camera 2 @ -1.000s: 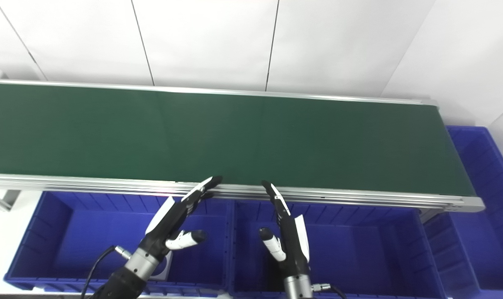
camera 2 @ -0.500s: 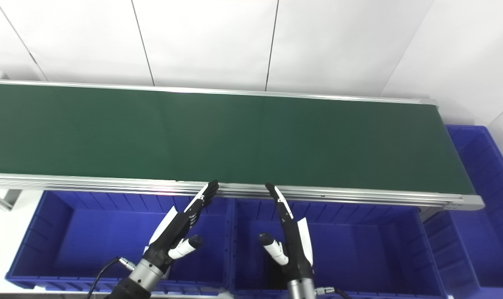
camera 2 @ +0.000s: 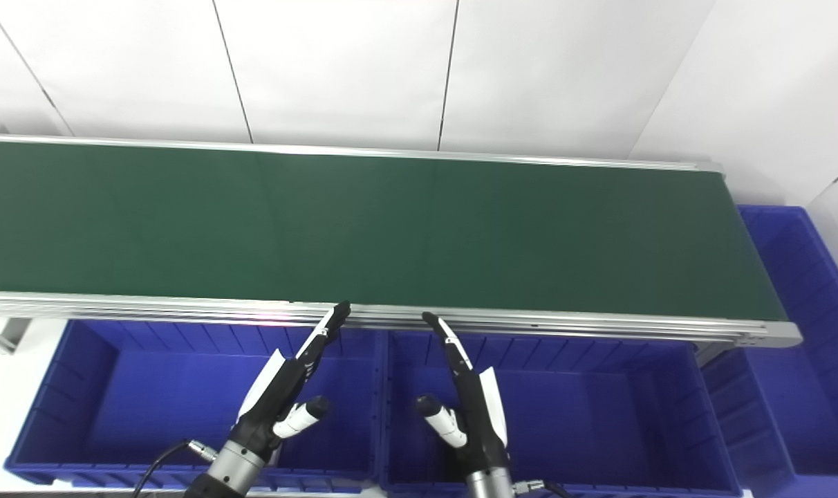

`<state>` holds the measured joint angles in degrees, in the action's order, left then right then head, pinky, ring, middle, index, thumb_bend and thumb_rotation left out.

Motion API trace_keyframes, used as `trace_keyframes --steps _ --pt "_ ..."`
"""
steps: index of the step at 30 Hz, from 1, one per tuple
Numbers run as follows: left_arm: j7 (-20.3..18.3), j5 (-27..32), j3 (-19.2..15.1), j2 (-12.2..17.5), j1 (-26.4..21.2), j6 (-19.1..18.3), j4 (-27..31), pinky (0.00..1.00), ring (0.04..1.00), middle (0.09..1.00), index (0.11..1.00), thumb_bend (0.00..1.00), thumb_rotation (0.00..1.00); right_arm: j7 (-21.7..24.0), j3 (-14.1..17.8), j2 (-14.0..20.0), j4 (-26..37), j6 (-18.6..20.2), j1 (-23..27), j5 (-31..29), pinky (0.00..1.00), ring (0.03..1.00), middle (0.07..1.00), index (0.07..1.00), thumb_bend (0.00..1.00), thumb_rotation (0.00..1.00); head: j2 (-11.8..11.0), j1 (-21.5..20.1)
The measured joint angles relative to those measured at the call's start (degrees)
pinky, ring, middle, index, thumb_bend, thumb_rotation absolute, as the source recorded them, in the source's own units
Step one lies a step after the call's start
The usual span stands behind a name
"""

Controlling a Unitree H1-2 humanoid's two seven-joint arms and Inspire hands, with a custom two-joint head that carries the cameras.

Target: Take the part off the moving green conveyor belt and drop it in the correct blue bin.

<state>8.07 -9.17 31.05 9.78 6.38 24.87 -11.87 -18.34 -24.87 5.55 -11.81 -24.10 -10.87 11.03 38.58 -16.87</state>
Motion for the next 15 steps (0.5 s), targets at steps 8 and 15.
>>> trace_keyframes --steps 8,15 --pt "1.9 0.9 0.9 0.0 1.1 0.0 0.1 1.0 1.0 1.0 1.0 0.89 0.98 -0.7 -0.5 -0.1 -0.3 0.0 0.1 -0.1 0.96 0.953 0.933 0.905 0.96 0.99 0.1 0.4" --pt "2.0 1.1 1.6 0.0 1.2 0.0 0.1 1.0 1.0 1.0 1.0 0.87 0.99 -0.7 -0.7 0.1 -0.3 0.0 0.1 -0.3 0.96 0.956 0.935 0.91 0.95 1.0 0.0 1.0"
